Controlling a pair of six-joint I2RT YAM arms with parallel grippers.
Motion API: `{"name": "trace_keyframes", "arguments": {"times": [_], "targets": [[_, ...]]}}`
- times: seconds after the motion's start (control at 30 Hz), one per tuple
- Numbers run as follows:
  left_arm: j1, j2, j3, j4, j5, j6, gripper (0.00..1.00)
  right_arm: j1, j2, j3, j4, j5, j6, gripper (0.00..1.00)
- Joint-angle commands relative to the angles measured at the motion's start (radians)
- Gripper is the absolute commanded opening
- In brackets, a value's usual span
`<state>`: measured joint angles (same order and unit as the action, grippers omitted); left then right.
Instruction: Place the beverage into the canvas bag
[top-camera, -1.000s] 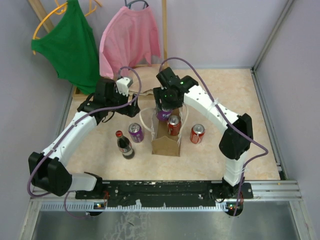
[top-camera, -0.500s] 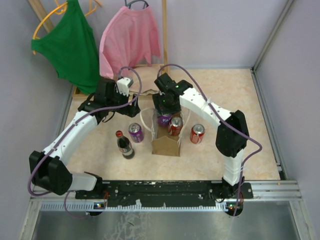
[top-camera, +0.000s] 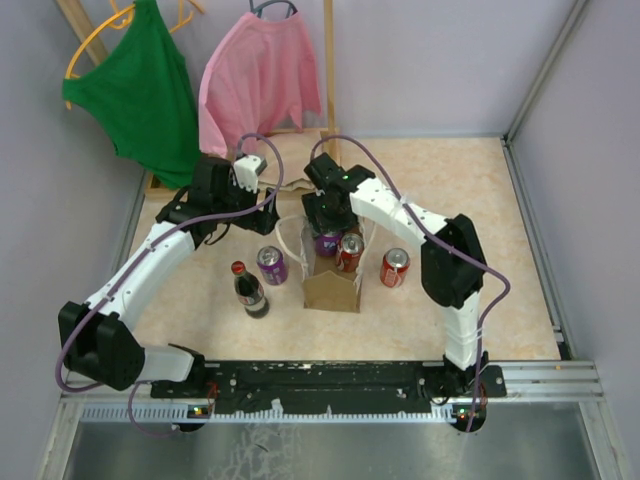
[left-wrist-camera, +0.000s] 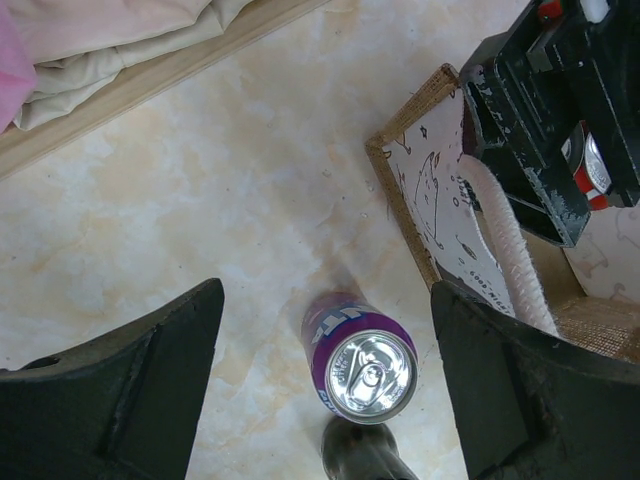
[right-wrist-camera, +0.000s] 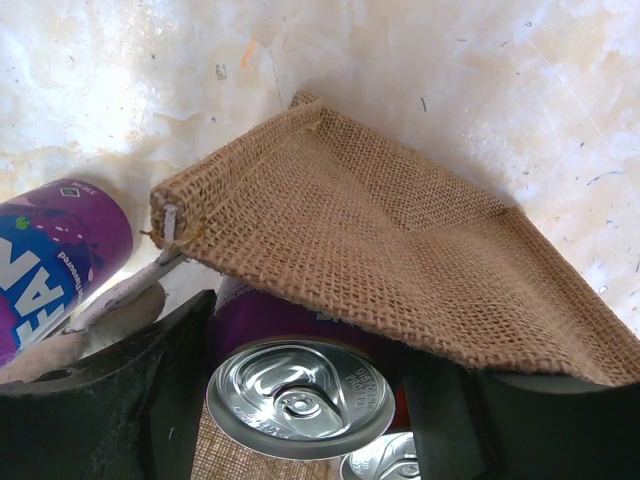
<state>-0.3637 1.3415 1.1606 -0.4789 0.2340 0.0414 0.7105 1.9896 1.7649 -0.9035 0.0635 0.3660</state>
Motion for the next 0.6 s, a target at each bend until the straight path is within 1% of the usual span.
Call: {"name": "trace_keyframes", "arguments": {"times": [0.0,0.07,0.1,0.17,0.23,0.3,0.43,0.47,0.5,0.57], "targets": [[0.003,-0.002,-0.014,0.011,0.018,-0.006,0.9,-0.005,0.014,0.015,0.061,0.033,-0.024,0.0],[0.003,-0.003,-0.016,0.011,0.017,-0.006,0.9,-0.005,0.024,0.017,0.059,0.036,-0.025,0.0],[0.004,-0.004,-0.018,0.011,0.018,-0.006,0.9,-0.005,0.027,0.016,0.057,0.038,-0.024,0.02],[0.003,-0.005,-0.019,0.011,0.018,-0.005,0.9,-0.006,0.029,0.015,0.055,0.043,-0.026,0.18],[0.003,-0.005,-0.022,0.011,0.02,-0.005,0.9,-0.005,0.028,0.012,0.056,0.048,-0.027,0.36],[0.003,-0.004,-0.022,0.011,0.022,-0.006,0.9,-0.005,0.024,0.011,0.062,0.048,-0.032,0.49],[0.004,0.001,-0.019,0.015,0.028,-0.008,0.89,-0.004,0.005,0.013,0.081,0.048,-0.04,0.61],[0.003,0.003,-0.017,0.016,0.028,-0.008,0.89,-0.004,-0.001,0.016,0.087,0.048,-0.043,0.65],[0.003,0.005,-0.016,0.016,0.03,-0.008,0.89,-0.004,-0.008,0.02,0.093,0.048,-0.045,0.72],[0.004,0.006,-0.014,0.017,0.039,-0.008,0.89,-0.004,-0.016,0.033,0.097,0.05,-0.051,0.76]]}}
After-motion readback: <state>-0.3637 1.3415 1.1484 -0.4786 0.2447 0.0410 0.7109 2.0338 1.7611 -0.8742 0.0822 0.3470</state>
